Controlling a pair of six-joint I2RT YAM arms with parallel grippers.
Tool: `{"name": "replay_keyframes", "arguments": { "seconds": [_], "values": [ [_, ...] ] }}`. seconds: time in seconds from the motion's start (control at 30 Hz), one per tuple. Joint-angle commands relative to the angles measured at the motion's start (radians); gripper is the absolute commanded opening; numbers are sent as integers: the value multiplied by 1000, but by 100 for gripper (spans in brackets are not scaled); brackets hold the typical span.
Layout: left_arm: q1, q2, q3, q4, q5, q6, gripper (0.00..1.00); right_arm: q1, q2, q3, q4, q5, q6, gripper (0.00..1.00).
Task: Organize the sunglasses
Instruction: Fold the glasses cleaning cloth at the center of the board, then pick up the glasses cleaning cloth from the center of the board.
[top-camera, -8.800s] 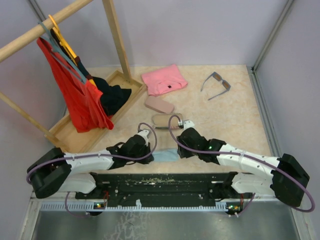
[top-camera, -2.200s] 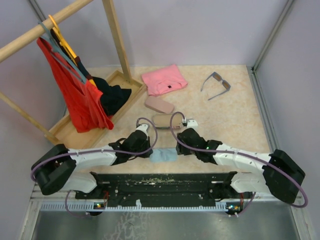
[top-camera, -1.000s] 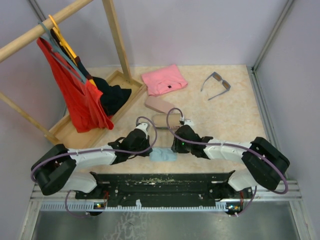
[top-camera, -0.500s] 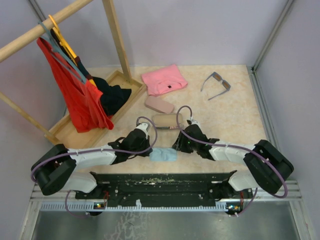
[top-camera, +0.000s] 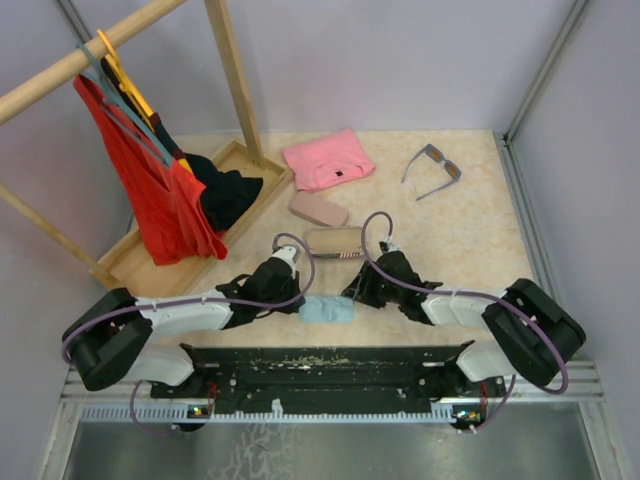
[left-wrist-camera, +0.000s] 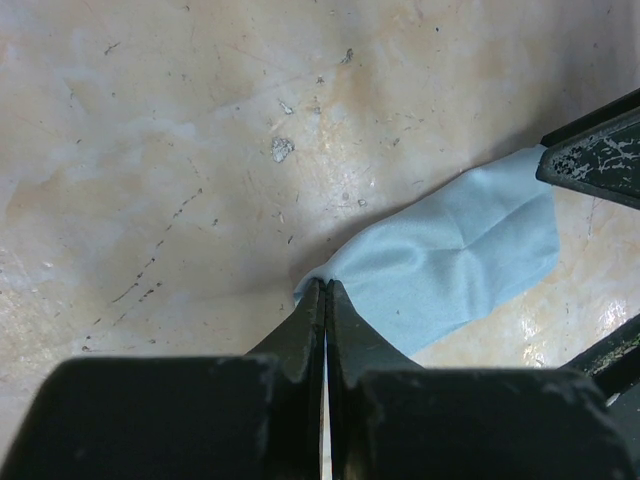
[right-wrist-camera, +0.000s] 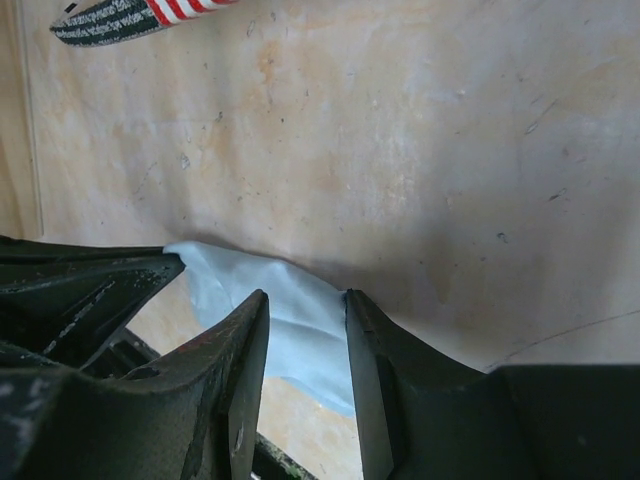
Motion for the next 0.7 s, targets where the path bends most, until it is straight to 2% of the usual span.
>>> {"name": "replay_keyframes", "arguments": {
  "seconds": [0.0,0.2,0.4,0.67],
  "values": [
    [5,1,8,13,12,12,0,-3,54,-43,-65,-56,4,38],
    [5,-4,6,11,14,13,0,-4,49,-43,-42,-74,13,34],
    [5,-3,6,13,15,12,0,-4,22,-36,-96,-33,-6,32],
    [5,-6,3,11,16,12,0,-4,33,-18,-101,-18,-27,22]
  ]
}}
